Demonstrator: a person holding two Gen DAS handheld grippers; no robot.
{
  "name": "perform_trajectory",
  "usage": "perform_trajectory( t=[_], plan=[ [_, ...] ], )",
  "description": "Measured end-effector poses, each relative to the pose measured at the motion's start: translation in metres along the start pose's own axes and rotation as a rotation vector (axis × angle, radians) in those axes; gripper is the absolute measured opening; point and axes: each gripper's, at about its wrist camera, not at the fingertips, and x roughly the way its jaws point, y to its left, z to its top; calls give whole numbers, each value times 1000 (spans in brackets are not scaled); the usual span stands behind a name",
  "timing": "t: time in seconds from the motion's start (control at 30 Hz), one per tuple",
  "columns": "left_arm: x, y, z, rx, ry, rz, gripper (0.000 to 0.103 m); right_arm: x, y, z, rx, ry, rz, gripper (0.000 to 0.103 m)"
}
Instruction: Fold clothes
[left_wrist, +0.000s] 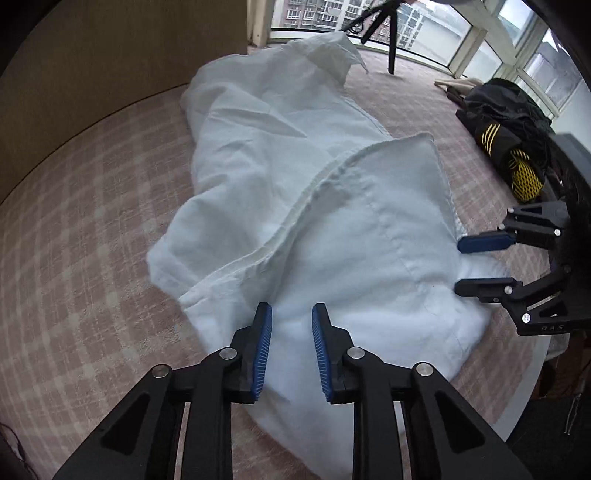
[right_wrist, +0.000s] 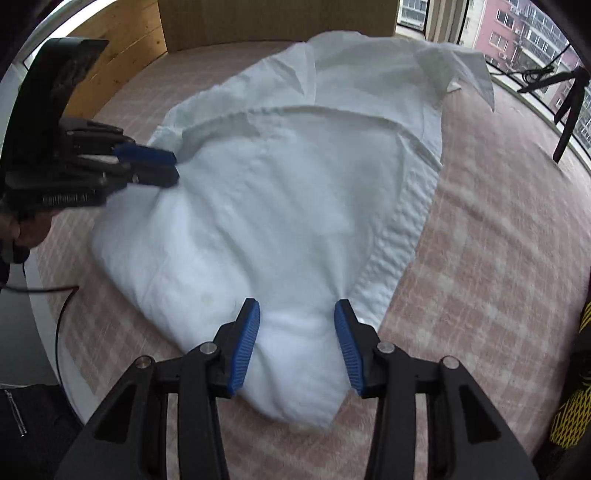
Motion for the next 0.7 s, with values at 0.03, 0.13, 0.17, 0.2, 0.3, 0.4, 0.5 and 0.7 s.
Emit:
perform_trajectory(
  t=[0.03,0.13,0.17,0.2,0.3,0.4,0.5,0.7],
  plan=[
    [-13,8,0,-21,-11,30,21,-12,-6,2,26,-20,15,42],
    [-58,22,4,-18,-74,84,26,-48,-24,10,106,-80,58,42],
    [-73,25,9,-15,-98,99,28,-60,-30,12,131,-101,73,42],
    [-88,27,13,-12,-121,109,28,-74,-35,19,142,-133,83,42],
    [-121,30,34,11,-192,130,33,-105,-44,50,124,-228,62,42],
    [-125,24,54,43,-207,148,37,-120,-56,80,107,-281,15,42],
    [-112,17,73,63,-198,98,37,-121,-76,109,136,-302,1,42],
    [-55,24,125,28,-123,43,48,-74,-127,161,180,-227,-47,57]
  ],
)
